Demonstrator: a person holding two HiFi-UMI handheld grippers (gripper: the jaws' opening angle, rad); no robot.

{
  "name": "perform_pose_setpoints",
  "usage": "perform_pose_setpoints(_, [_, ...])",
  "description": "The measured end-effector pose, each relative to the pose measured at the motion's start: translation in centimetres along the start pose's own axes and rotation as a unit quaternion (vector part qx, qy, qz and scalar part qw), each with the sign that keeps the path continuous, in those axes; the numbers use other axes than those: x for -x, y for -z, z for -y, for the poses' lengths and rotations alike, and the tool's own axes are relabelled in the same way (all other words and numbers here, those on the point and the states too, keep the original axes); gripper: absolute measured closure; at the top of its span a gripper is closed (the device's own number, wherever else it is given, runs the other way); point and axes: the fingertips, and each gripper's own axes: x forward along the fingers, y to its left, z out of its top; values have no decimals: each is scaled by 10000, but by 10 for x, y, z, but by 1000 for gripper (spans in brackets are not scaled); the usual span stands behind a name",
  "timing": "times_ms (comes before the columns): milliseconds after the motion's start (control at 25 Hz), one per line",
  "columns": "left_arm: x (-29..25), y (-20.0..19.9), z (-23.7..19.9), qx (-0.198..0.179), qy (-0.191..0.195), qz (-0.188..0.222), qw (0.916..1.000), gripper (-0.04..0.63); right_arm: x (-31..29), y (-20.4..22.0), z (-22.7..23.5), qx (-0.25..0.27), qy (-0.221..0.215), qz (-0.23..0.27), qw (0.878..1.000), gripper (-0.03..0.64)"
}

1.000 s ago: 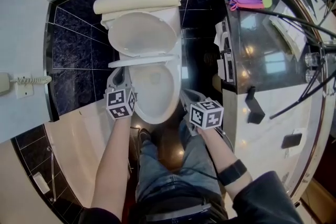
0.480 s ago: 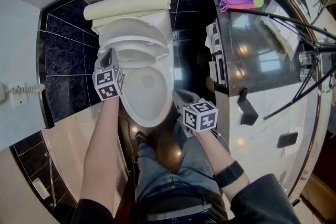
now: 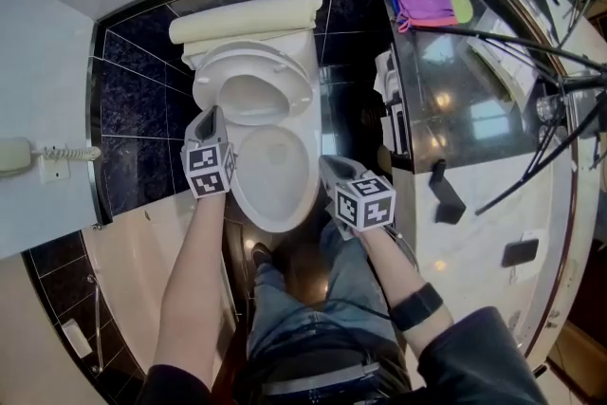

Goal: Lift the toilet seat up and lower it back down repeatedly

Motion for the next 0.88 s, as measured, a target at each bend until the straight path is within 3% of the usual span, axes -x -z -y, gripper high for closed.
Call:
perform_pose_setpoints(440, [136, -17, 17, -199, 360, 316, 9987, 595, 49, -29, -50, 877, 281, 354, 9951, 600])
perform_pose_setpoints(880, [269, -27, -5, 104, 517, 780, 9956, 595, 121, -29, -108, 1336, 720, 779, 9853, 600])
